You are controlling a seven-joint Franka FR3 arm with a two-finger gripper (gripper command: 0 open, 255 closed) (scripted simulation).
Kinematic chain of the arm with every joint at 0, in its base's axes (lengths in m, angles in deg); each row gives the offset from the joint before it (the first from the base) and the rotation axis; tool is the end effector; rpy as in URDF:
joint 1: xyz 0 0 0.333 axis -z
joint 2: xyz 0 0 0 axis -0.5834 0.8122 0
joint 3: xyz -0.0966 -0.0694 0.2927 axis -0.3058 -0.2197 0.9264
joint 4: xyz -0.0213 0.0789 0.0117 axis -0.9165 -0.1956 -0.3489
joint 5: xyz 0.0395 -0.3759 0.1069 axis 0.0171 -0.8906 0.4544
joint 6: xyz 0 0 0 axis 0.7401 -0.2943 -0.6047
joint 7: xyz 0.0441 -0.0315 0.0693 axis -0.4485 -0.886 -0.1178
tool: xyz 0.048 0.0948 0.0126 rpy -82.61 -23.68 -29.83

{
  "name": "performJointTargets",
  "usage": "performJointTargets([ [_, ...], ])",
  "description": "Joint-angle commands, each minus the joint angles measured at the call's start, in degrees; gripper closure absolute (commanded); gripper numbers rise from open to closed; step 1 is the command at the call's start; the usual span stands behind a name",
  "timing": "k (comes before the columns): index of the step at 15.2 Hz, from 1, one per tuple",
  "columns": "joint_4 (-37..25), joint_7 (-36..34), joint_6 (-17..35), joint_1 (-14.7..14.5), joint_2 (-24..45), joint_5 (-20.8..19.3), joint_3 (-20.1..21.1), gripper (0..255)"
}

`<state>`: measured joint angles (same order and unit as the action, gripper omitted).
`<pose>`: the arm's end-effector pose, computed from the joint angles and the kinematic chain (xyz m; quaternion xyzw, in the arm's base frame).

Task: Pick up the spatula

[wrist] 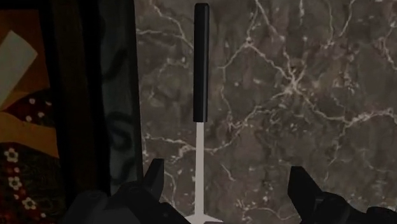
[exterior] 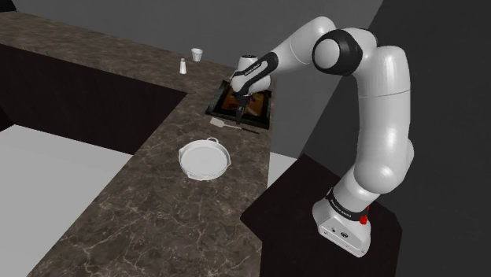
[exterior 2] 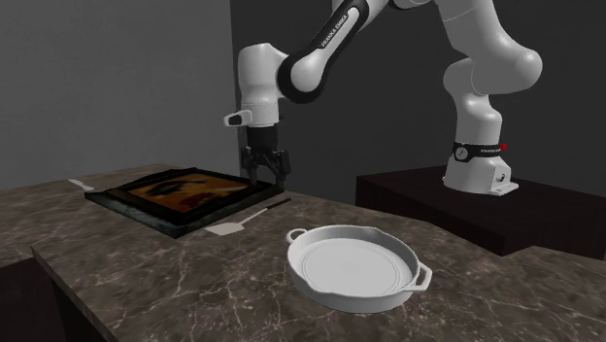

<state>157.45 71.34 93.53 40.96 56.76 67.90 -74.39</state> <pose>0.6288 -0.1262 0.1967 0.9644 0.2626 -0.0303 0.0070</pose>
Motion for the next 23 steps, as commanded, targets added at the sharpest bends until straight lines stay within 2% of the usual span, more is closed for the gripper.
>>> performJointTargets([
  [1,-5.6,1.1,-0.7,0.6,4.9,0.0,0.3,0],
  [11,-8.1,1.3,2.5,1.1,10.7,0.3,0.7,0],
  [12,-8.3,1.3,2.4,1.1,10.8,0.3,0.7,255],
  [23,-7.7,1.3,1.7,1.0,9.4,0.2,0.6,255],
])
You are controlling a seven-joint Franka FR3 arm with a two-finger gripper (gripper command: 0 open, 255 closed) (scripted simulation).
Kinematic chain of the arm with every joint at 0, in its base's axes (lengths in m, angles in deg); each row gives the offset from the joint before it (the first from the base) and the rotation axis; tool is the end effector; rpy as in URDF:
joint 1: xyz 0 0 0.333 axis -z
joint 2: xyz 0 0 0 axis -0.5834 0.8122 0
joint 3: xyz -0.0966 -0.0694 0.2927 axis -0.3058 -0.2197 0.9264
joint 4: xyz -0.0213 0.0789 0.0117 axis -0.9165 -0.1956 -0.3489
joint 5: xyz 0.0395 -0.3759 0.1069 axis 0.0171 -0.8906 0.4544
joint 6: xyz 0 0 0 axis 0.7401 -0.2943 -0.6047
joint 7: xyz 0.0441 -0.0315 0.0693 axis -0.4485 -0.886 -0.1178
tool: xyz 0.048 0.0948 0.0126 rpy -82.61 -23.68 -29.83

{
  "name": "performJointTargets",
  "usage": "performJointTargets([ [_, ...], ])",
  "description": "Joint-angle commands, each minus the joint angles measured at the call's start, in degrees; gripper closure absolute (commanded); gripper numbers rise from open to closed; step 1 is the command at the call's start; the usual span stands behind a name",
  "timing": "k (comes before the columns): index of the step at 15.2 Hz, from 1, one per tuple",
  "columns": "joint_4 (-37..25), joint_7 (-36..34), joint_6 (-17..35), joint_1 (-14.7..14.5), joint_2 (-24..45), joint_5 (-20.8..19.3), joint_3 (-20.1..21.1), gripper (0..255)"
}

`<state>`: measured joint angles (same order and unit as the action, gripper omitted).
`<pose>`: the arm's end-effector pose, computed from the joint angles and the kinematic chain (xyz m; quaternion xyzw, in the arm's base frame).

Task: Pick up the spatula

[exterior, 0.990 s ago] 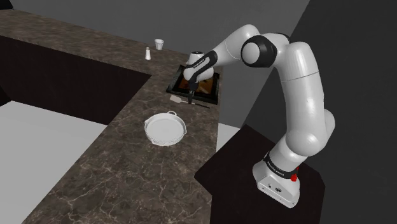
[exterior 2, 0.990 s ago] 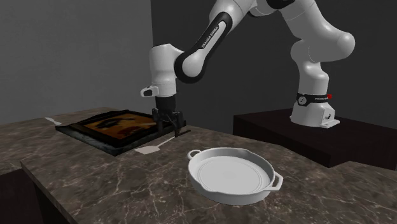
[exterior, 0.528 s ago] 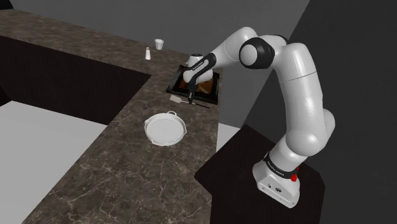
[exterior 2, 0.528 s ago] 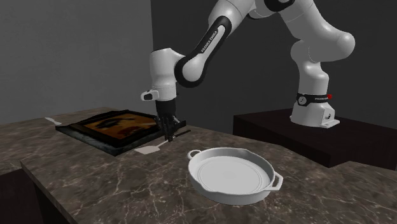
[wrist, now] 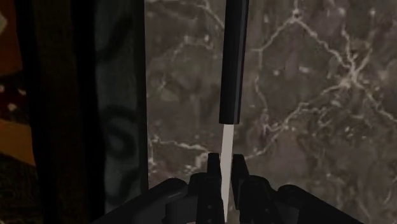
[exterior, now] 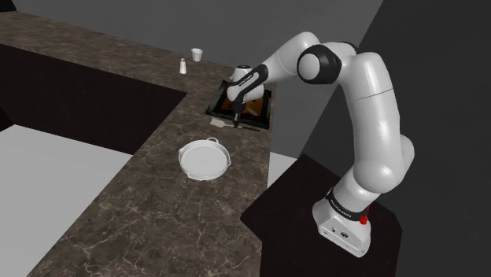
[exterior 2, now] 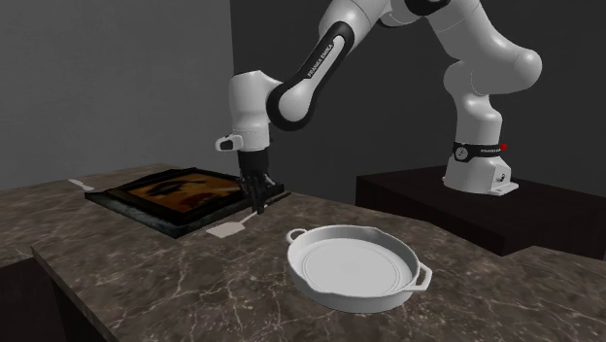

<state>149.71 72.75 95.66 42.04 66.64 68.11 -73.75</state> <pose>0.6514 -0.1347 0.1397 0.9614 0.2732 -0.0318 0.0092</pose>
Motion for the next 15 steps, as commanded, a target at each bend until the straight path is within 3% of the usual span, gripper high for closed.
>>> performJointTargets([
  [1,0.2,-0.1,-0.9,-0.1,-1.1,-0.1,-0.1,255],
  [15,1.4,-0.2,-6.6,-0.5,-8.0,-0.6,-0.6,255],
])
